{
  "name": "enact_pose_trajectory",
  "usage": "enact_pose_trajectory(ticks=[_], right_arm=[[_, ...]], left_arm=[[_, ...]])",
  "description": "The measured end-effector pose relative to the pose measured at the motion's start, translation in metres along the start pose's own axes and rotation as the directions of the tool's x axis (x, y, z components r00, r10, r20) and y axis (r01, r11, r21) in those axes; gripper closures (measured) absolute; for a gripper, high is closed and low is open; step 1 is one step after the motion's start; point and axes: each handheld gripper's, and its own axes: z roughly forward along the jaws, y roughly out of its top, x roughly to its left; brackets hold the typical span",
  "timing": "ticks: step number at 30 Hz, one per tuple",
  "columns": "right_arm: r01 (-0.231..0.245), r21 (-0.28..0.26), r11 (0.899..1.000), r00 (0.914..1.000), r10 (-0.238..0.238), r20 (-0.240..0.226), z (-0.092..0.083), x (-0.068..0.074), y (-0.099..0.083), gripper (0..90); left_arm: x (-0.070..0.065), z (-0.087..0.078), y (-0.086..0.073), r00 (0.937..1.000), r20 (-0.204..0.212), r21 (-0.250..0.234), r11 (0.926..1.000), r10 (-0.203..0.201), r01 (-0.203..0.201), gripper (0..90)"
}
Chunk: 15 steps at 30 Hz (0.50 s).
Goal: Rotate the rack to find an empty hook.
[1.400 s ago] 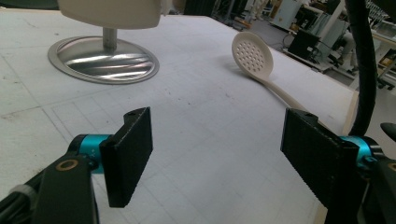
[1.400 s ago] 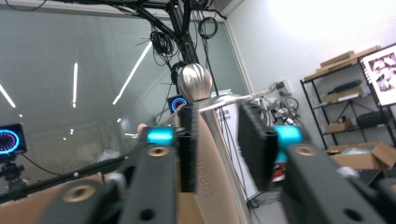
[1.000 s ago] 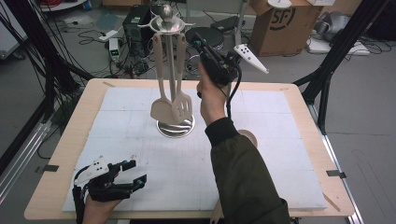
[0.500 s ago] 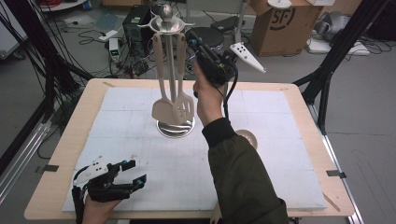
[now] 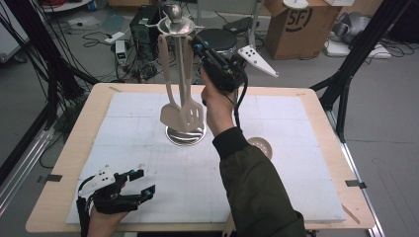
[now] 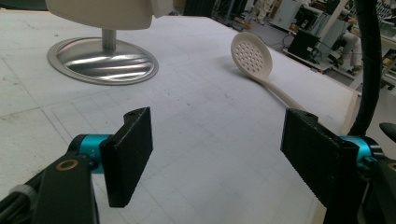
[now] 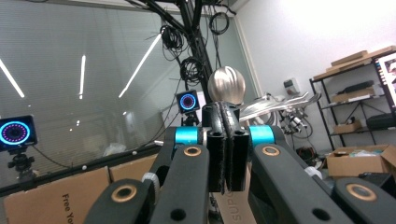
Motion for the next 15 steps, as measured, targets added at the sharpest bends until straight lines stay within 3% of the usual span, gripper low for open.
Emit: enact_pose_trajectory(ticks=[15], right_arm=[[0.016,0.016,1.0,0.9996,-0.016,-0.025,0.0049,0.009,-0.0058,89.8]], left_arm=[[0.0,0.0004,0.0001,1.0,-0.001,0.001,1.0,0.005,-0.005,25.8]])
